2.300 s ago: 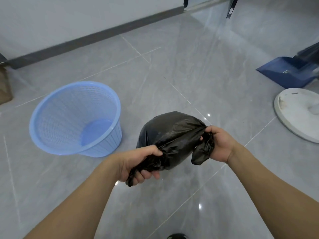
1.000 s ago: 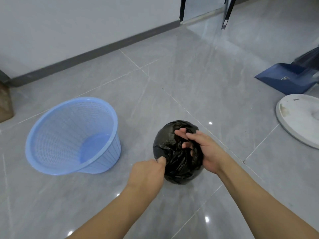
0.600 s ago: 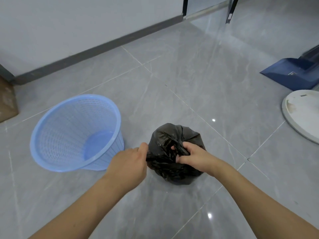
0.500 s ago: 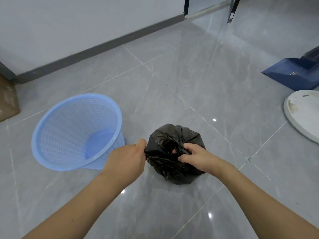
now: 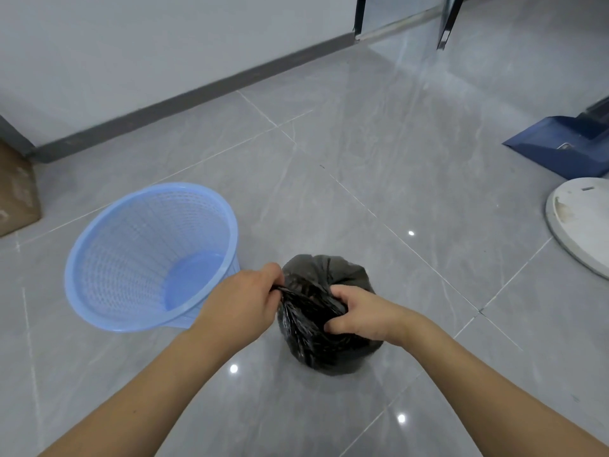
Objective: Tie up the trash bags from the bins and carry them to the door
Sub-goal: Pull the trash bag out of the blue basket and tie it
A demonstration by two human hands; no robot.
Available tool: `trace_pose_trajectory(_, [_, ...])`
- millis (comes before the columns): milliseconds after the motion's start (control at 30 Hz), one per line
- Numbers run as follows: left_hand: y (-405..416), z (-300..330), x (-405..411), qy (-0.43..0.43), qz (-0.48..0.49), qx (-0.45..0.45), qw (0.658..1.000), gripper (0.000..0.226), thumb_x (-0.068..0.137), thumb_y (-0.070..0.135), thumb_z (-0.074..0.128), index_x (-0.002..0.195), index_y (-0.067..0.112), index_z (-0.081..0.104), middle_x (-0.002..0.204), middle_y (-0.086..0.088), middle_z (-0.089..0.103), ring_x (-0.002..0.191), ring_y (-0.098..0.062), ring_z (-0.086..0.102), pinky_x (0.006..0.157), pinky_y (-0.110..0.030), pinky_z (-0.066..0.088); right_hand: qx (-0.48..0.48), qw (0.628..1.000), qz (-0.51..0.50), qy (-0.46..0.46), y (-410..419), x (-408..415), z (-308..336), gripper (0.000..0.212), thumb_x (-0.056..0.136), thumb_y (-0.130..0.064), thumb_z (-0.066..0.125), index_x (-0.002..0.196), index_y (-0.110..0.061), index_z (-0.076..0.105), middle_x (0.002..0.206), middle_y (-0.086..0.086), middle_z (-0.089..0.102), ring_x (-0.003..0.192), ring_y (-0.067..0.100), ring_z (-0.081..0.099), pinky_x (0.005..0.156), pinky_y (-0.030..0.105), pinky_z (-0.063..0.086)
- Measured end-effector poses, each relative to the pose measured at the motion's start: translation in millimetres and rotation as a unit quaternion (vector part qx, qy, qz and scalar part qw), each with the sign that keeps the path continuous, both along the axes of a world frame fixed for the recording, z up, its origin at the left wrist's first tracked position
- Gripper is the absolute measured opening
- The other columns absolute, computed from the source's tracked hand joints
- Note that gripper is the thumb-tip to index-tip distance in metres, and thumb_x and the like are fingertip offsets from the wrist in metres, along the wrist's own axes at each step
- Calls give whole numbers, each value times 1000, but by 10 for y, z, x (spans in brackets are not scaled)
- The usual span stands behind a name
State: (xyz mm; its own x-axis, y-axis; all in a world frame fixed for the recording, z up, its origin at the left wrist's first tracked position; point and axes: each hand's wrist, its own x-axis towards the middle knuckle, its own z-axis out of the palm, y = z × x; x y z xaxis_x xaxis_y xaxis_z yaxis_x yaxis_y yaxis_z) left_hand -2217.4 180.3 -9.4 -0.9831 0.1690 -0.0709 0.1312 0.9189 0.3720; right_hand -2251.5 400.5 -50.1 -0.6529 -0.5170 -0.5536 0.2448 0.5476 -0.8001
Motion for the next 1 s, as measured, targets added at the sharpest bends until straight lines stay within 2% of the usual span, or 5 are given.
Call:
trace_pose_trajectory(133, [-18, -23, -26, -23, 24, 65, 997, 6, 93, 25, 54, 93, 28, 60, 77, 11, 60, 71, -4, 55, 63, -22, 42, 6, 1000, -5, -21, 20, -34, 72, 14, 72, -24, 60, 79, -12, 56, 74, 2, 55, 71, 17, 55, 74, 33, 44])
trace_pose_trajectory(267, [2, -2, -120, -39, 17, 113, 993, 5, 90, 26, 58, 87, 29, 61, 82, 14, 57, 76, -3, 52, 69, -23, 39, -10, 998, 3, -59, 25, -27, 163, 34, 73, -41, 80, 95, -17, 70, 96, -2, 75, 93, 12, 71, 90, 26, 53])
trace_pose_trajectory(533, [159, 43, -261, -163, 87, 251, 950, 8, 89, 29, 62, 93, 23, 67, 100, 9, 67, 93, -16, 65, 83, -27, 48, 64, 998, -7, -29, -69, -47, 288, 12, 81, -2, 52, 74, -10, 58, 69, 9, 54, 65, 20, 53, 65, 29, 43])
trace_pose_trajectory(733, [273, -64, -303, -210, 158, 369, 892, 15, 91, 19, 60, 88, 4, 62, 86, -10, 64, 81, -21, 58, 81, -36, 46, 39, 993, 28, -106, -48, -43, 415, 23, 75, -38, 67, 81, -16, 70, 81, -1, 74, 75, 15, 70, 74, 26, 53])
trace_pose_trajectory(1000, [427, -206, -233, -231, 209, 389, 867, 16, 102, 24, 42, 99, 12, 53, 95, -18, 68, 87, -26, 65, 51, -18, 43, 297, 888, 175, 305, -83, 15, 333, 8, 79, -21, 54, 87, -19, 54, 95, 3, 59, 90, 26, 56, 70, 32, 42])
